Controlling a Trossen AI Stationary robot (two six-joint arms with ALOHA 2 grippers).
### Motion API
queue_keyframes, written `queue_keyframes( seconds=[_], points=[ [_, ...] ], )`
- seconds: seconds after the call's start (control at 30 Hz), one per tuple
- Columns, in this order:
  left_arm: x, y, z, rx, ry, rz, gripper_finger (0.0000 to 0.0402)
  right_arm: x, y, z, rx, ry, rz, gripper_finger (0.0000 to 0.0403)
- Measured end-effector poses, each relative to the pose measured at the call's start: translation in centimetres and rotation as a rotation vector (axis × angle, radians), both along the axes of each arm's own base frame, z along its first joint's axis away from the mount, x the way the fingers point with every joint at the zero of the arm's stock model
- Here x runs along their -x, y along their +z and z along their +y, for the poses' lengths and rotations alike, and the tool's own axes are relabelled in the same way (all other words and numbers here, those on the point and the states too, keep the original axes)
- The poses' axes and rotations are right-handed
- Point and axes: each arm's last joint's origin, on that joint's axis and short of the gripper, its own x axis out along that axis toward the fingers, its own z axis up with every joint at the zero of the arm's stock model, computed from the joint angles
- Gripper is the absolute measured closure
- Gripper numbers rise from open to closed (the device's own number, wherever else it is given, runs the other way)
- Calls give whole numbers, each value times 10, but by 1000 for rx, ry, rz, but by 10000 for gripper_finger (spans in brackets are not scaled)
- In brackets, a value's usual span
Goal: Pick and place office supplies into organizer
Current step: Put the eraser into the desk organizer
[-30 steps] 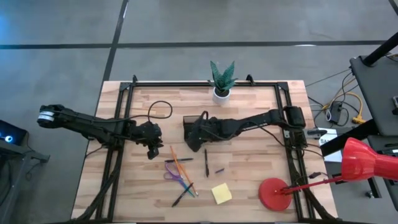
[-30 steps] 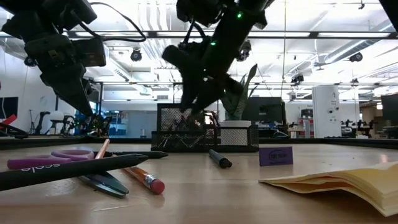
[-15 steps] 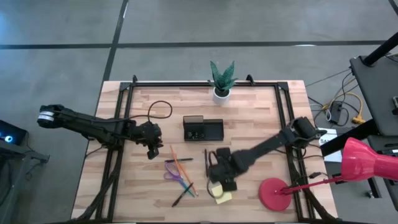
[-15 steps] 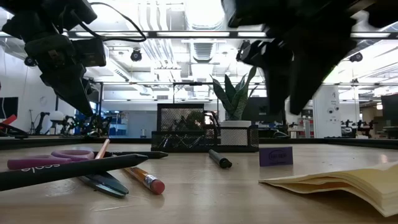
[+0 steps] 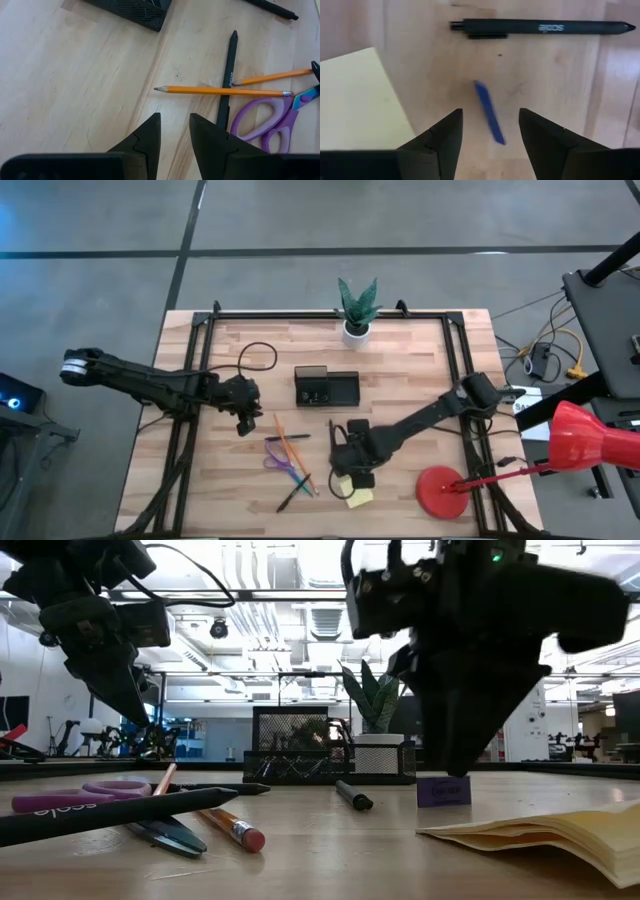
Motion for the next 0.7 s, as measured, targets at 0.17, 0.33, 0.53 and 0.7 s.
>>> queue_keyframes(
  seconds=[0.17,0.33,0.53,0.7],
  points=[
    [0,0,0,0,1,0,314,0,-3,-5,2,11,8,218],
    [0,0,0,1,1,1,314,2,-11,-6,-52,35,27,238],
    [0,0,0,0,0,1,314,2,-22,-13,-49,46,3,285],
    [0,0,0,0,0,1,314,-1,-21,-21,-44,31,7,349]
  ],
)
